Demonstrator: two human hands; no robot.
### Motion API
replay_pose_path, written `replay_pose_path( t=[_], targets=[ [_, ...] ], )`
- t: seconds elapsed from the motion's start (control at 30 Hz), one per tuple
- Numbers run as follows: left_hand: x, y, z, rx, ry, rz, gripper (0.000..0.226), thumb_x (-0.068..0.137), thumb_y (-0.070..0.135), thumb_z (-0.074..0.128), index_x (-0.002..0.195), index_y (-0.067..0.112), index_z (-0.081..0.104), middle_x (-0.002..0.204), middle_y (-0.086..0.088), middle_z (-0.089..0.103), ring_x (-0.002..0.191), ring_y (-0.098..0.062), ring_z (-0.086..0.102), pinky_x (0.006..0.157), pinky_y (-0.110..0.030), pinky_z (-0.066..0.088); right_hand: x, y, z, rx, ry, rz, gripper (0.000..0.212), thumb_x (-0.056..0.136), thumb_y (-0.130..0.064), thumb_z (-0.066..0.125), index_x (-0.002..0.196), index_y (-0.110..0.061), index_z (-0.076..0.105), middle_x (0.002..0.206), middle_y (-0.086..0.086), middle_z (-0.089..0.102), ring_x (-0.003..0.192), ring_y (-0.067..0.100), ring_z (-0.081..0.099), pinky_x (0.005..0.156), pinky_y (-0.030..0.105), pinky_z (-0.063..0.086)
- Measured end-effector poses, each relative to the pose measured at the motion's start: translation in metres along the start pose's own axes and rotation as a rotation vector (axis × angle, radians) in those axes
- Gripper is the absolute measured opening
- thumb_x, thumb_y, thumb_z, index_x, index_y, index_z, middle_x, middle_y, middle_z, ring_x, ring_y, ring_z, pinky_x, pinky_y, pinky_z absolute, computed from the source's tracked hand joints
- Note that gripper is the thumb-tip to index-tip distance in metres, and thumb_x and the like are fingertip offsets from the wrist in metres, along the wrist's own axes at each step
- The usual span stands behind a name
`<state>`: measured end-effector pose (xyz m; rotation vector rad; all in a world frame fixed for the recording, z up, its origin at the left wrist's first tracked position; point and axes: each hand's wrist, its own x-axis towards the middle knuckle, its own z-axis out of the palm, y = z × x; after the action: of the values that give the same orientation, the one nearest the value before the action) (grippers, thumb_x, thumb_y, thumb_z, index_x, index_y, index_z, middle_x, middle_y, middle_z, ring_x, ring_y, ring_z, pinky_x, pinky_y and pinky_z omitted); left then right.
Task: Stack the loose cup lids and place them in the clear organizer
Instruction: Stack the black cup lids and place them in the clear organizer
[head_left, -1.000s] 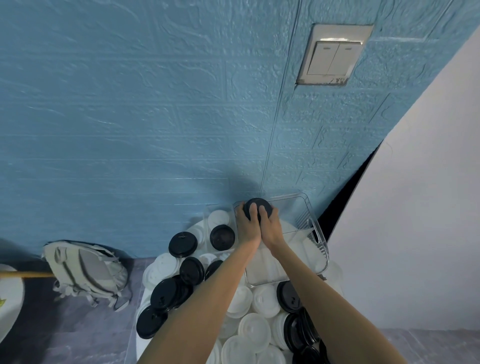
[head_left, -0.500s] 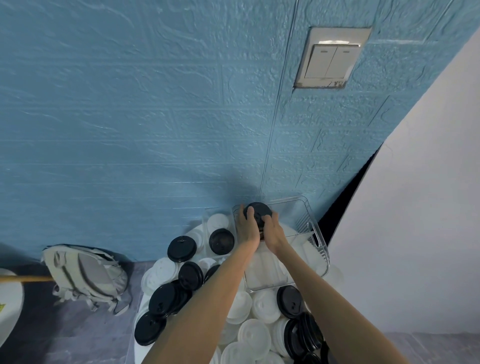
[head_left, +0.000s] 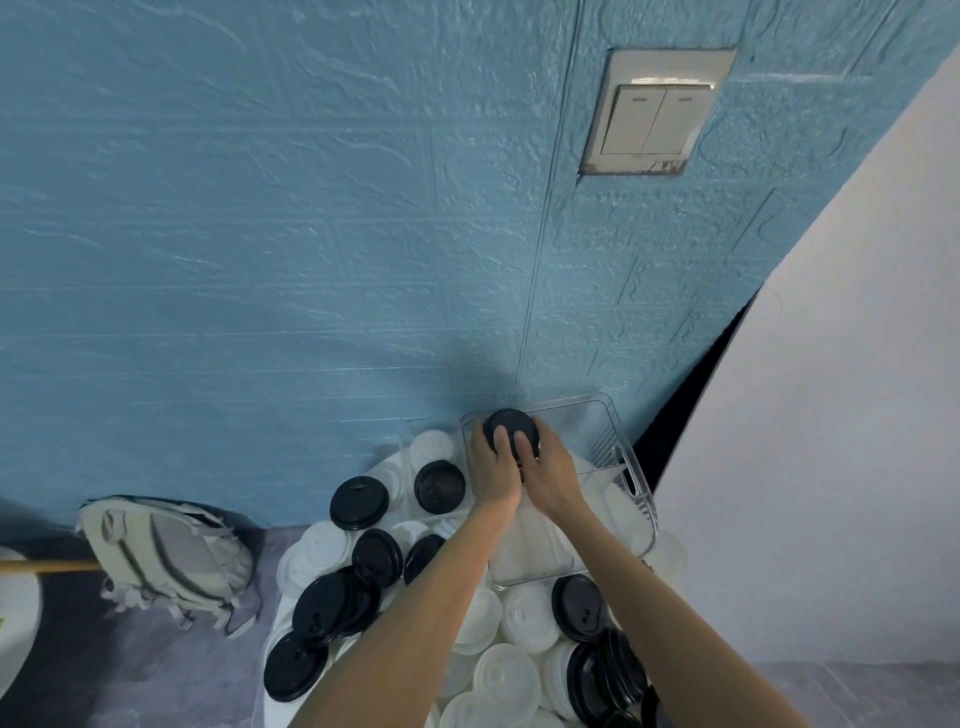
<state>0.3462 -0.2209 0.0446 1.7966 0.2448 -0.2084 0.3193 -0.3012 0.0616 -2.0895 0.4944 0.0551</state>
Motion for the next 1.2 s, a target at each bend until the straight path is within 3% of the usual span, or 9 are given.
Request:
replay_pose_path(
  t=[0.1, 0.23, 0.37, 0.53, 0.7, 0.83, 1.0, 1.2],
  targets=[
    [-0.002, 0.004, -0.003, 0.039, 0.012, 0.068, 0.046, 0.11, 0.024, 0.037, 0.154, 0.012, 0.036, 0.155, -0.008, 0.042, 0.143, -0.023, 0.039, 0.121, -0.044, 0.032, 0.001, 0.002, 0.0, -0.071, 0.051, 0.022, 0.057, 0.104, -0.044, 0.051, 0.152, -0.015, 0.044, 0.148, 0.006, 0.045, 0.123, 0.026, 0.06, 0.103, 0.038, 0.045],
    [-0.007, 0.009, -0.005, 0.101, 0.093, 0.118, 0.035, 0.109, 0.021, 0.042, 0.141, 0.01, 0.05, 0.139, -0.008, 0.052, 0.13, -0.023, 0.049, 0.111, -0.034, 0.039, -0.004, 0.002, 0.0, -0.036, 0.128, 0.005, 0.05, 0.1, -0.048, 0.057, 0.143, -0.025, 0.049, 0.137, -0.001, 0.056, 0.11, 0.022, 0.066, 0.094, 0.039, 0.05],
    [-0.009, 0.014, -0.004, 0.198, 0.127, 0.178, 0.032, 0.109, 0.018, 0.038, 0.135, 0.007, 0.052, 0.136, -0.007, 0.053, 0.125, -0.026, 0.054, 0.104, -0.041, 0.047, -0.008, 0.003, 0.003, -0.049, 0.18, -0.037, 0.039, 0.098, -0.051, 0.058, 0.131, -0.029, 0.055, 0.125, -0.005, 0.063, 0.099, 0.018, 0.067, 0.085, 0.036, 0.05],
    [-0.014, 0.011, -0.014, 0.27, -0.001, 0.187, 0.05, 0.109, 0.021, 0.033, 0.158, 0.011, 0.031, 0.162, -0.007, 0.034, 0.149, -0.023, 0.033, 0.12, -0.038, 0.033, -0.011, 0.006, 0.009, -0.098, 0.238, -0.077, 0.042, 0.103, -0.047, 0.05, 0.138, -0.025, 0.055, 0.131, -0.005, 0.064, 0.117, 0.021, 0.057, 0.1, 0.039, 0.046],
    [-0.016, -0.001, -0.019, 0.413, -0.02, 0.335, 0.051, 0.111, 0.033, 0.036, 0.159, 0.017, 0.031, 0.164, -0.001, 0.029, 0.148, -0.02, 0.036, 0.105, -0.04, 0.05, -0.01, 0.012, 0.007, -0.077, 0.231, -0.114, 0.041, 0.106, -0.039, 0.048, 0.143, -0.023, 0.054, 0.137, -0.004, 0.06, 0.123, 0.022, 0.05, 0.105, 0.035, 0.037],
    [-0.016, -0.009, -0.018, 0.613, 0.062, 0.472, 0.055, 0.109, 0.042, 0.025, 0.154, 0.014, 0.041, 0.156, -0.004, 0.044, 0.144, -0.023, 0.041, 0.114, -0.046, 0.038, -0.009, 0.015, 0.005, -0.119, 0.195, -0.093, 0.042, 0.107, -0.041, 0.044, 0.147, -0.028, 0.048, 0.144, -0.008, 0.055, 0.131, 0.019, 0.046, 0.106, 0.034, 0.028],
    [-0.015, -0.016, -0.022, 0.609, 0.025, 0.42, 0.075, 0.104, 0.061, 0.002, 0.158, 0.02, 0.033, 0.162, 0.0, 0.038, 0.146, -0.017, 0.038, 0.119, -0.045, 0.031, -0.006, 0.021, 0.009, -0.094, 0.104, -0.124, 0.046, 0.108, -0.042, 0.038, 0.153, -0.031, 0.04, 0.151, -0.004, 0.048, 0.134, 0.02, 0.049, 0.111, 0.049, 0.037],
    [-0.015, -0.02, -0.023, 0.712, 0.049, 0.407, 0.082, 0.101, 0.061, -0.008, 0.156, 0.018, 0.035, 0.162, 0.0, 0.038, 0.155, -0.021, 0.024, 0.124, -0.051, 0.013, -0.004, 0.027, 0.009, -0.168, 0.063, -0.122, 0.046, 0.107, -0.046, 0.037, 0.151, -0.035, 0.04, 0.15, -0.007, 0.049, 0.131, 0.02, 0.049, 0.111, 0.047, 0.035]
  ],
)
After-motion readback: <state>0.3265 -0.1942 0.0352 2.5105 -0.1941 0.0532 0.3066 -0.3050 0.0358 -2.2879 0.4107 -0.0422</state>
